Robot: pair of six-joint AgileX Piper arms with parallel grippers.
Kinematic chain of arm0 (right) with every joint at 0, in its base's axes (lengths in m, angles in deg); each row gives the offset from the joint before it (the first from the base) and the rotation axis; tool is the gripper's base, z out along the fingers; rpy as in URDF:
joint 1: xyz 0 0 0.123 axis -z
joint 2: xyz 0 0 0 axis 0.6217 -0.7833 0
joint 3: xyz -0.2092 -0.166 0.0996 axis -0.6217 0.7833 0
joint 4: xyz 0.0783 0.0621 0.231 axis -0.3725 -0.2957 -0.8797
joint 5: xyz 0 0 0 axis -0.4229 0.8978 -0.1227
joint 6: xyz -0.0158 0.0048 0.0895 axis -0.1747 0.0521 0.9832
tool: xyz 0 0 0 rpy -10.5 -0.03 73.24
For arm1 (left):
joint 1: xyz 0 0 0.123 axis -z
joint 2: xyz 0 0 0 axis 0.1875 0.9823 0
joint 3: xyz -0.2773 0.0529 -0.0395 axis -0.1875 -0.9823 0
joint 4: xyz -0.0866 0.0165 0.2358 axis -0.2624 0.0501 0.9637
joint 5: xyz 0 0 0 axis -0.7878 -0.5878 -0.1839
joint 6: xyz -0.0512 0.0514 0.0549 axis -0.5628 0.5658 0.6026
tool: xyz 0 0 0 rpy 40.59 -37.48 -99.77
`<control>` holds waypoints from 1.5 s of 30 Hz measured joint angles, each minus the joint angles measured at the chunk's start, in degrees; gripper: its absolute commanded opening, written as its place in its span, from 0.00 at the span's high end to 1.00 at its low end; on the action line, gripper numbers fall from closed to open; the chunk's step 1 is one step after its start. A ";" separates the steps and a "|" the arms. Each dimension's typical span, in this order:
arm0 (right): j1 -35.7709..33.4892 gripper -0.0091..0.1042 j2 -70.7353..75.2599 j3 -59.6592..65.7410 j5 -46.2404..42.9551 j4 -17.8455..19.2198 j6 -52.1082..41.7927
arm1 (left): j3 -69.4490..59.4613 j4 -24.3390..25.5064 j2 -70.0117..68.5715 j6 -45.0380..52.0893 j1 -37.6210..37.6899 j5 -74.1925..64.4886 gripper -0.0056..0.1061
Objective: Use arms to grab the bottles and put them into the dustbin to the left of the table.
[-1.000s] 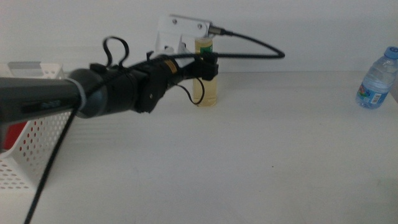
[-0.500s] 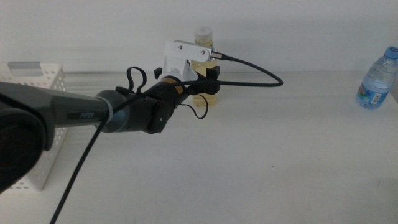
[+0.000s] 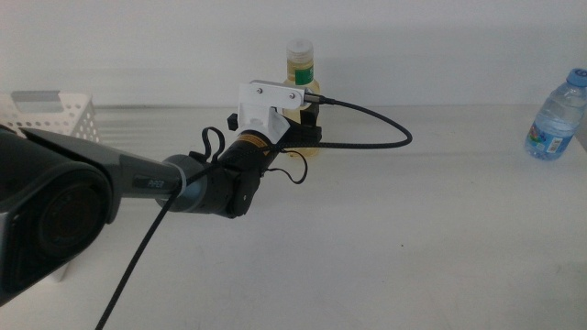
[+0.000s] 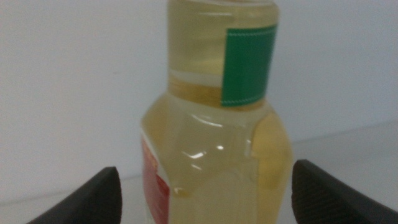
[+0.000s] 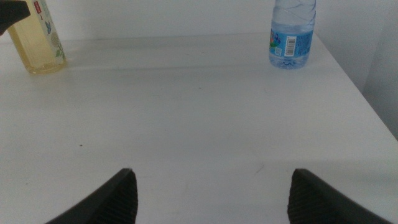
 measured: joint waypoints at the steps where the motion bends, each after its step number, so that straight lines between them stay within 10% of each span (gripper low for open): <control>1: 0.00 0.36 0.00 0.00 0.00 0.00 0.00 | 0.00 -0.27 0.43 0.00 0.00 1.13 0.14; 29: 0.00 0.36 0.00 0.00 0.00 0.00 0.00 | 11.40 2.87 7.55 0.00 -0.44 -7.15 0.17; 34: 0.00 0.36 0.00 0.00 0.00 0.00 0.00 | 11.47 3.58 7.99 -0.28 -1.25 -7.17 0.39; 41: 0.00 0.36 0.00 0.00 0.00 0.00 0.00 | 11.58 4.40 8.26 -3.43 -1.70 -6.63 1.00; 45: 0.00 0.36 0.00 0.00 0.00 0.00 0.00 | 10.65 4.55 7.56 -3.17 -1.73 -6.68 0.99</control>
